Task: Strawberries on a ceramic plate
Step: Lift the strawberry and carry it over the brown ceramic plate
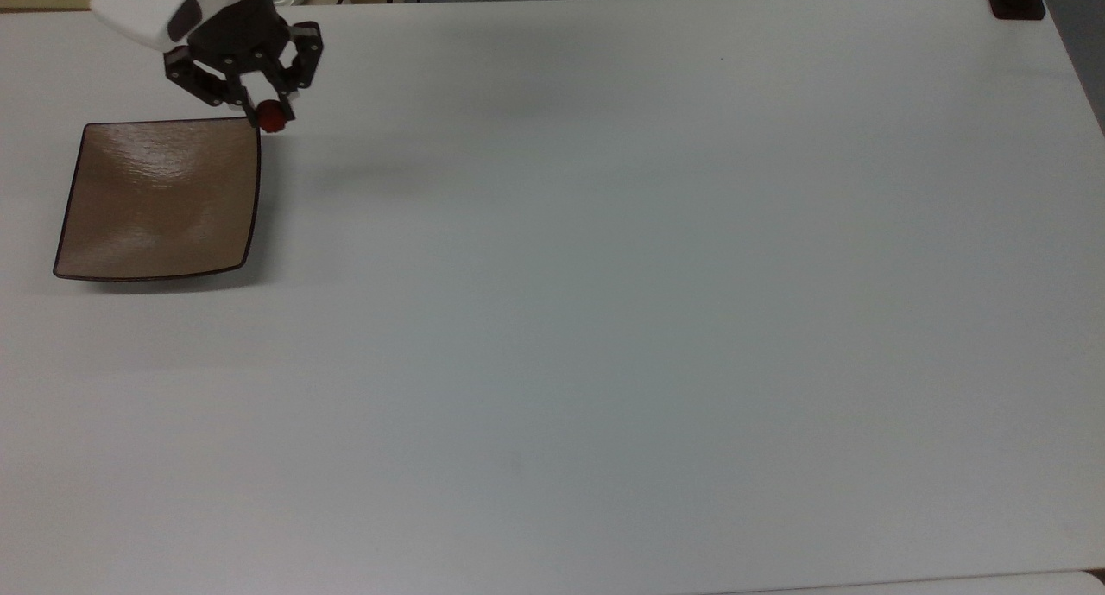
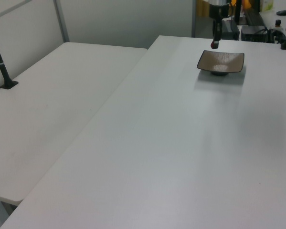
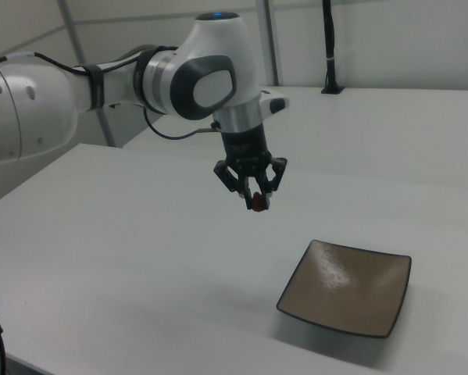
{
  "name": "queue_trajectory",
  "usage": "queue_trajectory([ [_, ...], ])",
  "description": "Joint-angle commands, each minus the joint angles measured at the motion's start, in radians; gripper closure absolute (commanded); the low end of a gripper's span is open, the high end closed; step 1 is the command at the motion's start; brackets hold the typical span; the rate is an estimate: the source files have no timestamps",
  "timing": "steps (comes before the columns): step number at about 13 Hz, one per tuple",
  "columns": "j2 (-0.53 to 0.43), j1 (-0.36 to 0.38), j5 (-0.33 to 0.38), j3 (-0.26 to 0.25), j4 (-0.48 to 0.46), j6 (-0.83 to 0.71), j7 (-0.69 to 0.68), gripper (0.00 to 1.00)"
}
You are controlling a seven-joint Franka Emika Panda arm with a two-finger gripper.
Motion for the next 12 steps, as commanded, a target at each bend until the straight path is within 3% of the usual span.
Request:
queue_trajectory([
  [1, -0.017, -0.038, 0.020, -0.003, -0.027, -0.004, -0.094, 0.88],
  [4, 0.007, -0.077, 0.017, -0.005, -0.029, 0.011, -0.154, 0.88],
  [12, 0.137, -0.175, 0.017, -0.006, -0.043, 0.287, -0.191, 0.87],
])
